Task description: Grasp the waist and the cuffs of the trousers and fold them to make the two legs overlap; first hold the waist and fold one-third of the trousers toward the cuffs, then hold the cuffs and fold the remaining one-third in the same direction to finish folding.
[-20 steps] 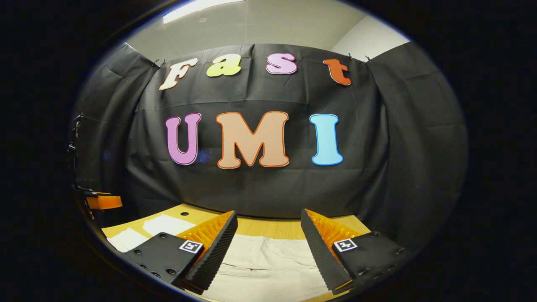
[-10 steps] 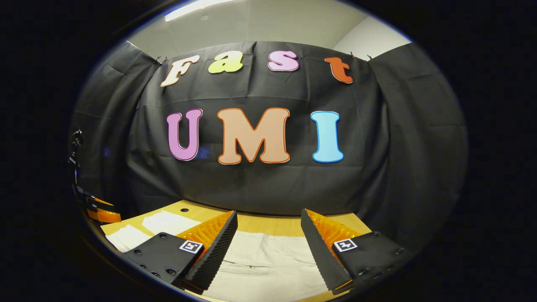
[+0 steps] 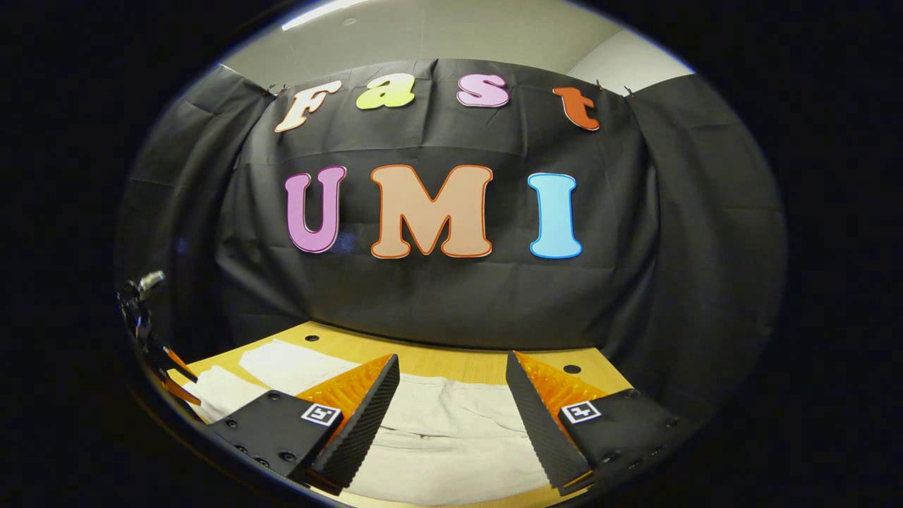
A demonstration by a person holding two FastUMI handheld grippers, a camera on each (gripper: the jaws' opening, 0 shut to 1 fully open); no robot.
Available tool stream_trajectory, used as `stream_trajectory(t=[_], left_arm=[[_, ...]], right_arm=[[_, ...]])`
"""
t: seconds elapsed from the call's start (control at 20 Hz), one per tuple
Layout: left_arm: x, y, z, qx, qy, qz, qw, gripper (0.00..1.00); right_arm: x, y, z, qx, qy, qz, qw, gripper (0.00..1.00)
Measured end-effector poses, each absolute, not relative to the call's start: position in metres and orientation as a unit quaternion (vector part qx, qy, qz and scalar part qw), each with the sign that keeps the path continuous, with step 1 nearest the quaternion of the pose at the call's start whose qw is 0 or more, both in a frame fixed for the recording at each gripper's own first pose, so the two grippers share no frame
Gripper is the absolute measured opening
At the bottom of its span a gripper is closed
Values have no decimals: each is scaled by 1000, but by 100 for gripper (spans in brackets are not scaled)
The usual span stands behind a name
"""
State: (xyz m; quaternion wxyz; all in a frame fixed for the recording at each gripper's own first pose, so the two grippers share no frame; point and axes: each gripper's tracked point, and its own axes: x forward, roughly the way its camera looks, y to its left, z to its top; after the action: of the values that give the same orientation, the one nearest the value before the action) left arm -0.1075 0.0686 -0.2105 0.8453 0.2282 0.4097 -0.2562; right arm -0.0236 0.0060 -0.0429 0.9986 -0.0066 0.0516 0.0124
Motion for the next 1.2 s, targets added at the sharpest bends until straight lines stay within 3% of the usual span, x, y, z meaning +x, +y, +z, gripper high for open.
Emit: stream_trajectory(t=[0.5,1.2], left_arm=[[-134,141,-275,363,531,-300,705,91],[-138,159,-293,404,586,-323,623,74]], right_arm=[[-22,-3,-57,-23,66,5,998,97],[-22,-39,-75,-49,91,-10,995,98]])
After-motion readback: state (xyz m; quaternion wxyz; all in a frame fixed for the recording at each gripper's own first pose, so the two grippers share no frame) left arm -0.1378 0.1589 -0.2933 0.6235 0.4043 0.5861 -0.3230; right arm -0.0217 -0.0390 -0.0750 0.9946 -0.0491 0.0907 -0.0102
